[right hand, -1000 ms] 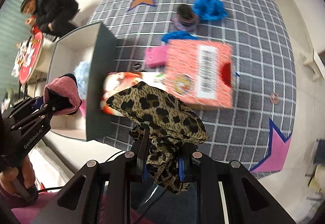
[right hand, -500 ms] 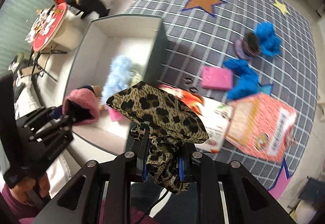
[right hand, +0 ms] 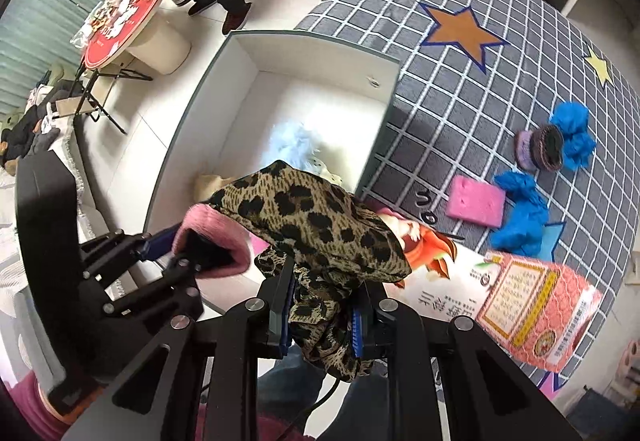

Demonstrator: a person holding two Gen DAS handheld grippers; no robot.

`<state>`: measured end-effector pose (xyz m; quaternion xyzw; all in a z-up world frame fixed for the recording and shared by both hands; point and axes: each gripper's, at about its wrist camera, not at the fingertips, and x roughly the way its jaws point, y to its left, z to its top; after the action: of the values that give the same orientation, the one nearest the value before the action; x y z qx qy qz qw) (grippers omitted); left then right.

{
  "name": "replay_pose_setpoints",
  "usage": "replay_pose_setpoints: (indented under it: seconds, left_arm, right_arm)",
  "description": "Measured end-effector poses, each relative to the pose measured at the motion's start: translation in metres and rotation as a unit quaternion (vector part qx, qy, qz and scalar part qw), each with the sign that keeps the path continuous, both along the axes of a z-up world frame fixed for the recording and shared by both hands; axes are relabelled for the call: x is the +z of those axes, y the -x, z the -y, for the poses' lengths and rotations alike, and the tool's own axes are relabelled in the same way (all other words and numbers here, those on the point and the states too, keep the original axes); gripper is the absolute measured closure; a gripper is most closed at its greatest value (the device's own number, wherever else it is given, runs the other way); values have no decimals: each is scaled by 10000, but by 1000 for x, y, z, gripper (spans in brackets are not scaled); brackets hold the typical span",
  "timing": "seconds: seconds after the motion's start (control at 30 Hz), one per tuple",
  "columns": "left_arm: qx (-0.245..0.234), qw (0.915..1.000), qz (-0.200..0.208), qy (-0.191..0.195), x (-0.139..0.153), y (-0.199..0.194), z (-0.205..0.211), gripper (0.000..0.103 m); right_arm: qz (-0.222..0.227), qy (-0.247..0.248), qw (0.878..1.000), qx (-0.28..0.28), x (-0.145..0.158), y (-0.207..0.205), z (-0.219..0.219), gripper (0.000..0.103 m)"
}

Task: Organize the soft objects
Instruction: 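Open the left tool over the box while the right tool drops the leopard cloth inside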

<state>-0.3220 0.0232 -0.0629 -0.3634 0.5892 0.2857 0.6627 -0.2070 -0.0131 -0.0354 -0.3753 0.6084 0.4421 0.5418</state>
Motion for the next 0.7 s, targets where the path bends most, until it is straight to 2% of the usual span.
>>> replay_pose_setpoints:
  seconds: [0.7]
  left_arm:
    - [111,9998,-145,121,-14,0,-8,77]
  right_arm:
    - [109,120,9993,347,-18,8,-51,81]
